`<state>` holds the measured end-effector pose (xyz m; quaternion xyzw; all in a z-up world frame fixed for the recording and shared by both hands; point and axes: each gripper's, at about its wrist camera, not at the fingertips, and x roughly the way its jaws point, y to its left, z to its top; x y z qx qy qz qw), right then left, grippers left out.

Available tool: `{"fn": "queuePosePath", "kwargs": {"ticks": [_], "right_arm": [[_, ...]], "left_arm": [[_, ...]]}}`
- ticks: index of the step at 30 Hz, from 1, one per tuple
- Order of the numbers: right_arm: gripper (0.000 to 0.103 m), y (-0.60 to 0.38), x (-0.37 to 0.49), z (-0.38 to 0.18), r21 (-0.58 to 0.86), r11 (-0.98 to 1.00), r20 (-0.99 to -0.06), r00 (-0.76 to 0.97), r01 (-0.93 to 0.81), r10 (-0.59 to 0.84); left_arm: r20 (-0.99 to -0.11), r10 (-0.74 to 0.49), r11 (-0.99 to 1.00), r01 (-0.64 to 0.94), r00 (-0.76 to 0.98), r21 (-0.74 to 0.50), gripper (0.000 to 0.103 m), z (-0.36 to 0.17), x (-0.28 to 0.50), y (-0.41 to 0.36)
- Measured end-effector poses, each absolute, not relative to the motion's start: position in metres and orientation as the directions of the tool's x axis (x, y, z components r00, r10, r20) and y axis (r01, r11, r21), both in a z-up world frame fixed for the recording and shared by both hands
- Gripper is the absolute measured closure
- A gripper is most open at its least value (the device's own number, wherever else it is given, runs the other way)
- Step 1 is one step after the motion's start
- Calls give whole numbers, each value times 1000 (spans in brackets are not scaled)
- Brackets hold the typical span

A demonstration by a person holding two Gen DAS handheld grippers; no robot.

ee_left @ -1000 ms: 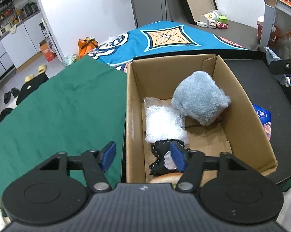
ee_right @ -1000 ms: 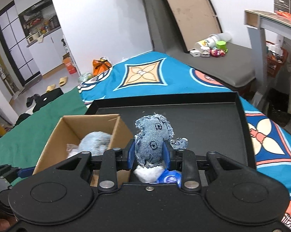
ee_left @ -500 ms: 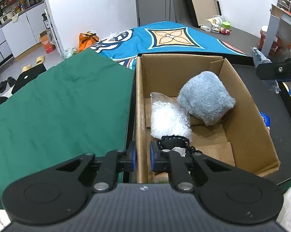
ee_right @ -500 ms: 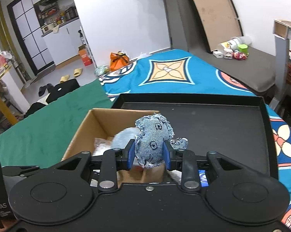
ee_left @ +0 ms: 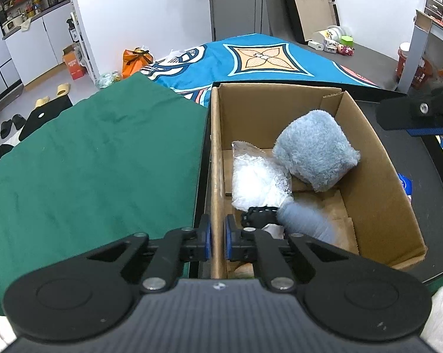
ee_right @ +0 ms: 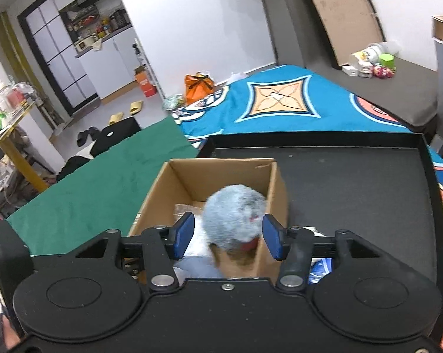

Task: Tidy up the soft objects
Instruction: 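Open the right tool to drop the denim plush into the box, then reach the right tool to the blue tissue pack and grasp it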

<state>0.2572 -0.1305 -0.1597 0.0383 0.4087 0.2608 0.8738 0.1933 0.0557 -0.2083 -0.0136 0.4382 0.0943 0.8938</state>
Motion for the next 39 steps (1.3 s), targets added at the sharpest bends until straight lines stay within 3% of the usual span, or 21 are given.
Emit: {"fn": "queuePosePath", "kwargs": {"ticks": [10, 17, 24, 30, 39], "right_arm": [[52, -163, 267, -178, 239, 911, -730, 557, -335, 396], [52, -179, 272, -197, 227, 929, -764, 538, -292, 356], [51, -185, 278, -220, 238, 936, -800, 493, -260, 341], [23, -187, 283, -236, 215, 949, -816, 491, -229, 304], [16, -183, 295, -260, 205, 958, -849, 451, -201, 276]], "left_arm": [[-785, 169, 980, -189, 596, 67, 87, -205, 197, 52], [-782, 191, 977, -188, 593, 96, 61, -204, 200, 45], [-786, 202, 977, -181, 584, 117, 55, -205, 207, 37], [-789, 218, 975, -167, 575, 148, 53, -207, 213, 28], [-787, 257, 966, -174, 560, 192, 45, -210, 222, 20]]}}
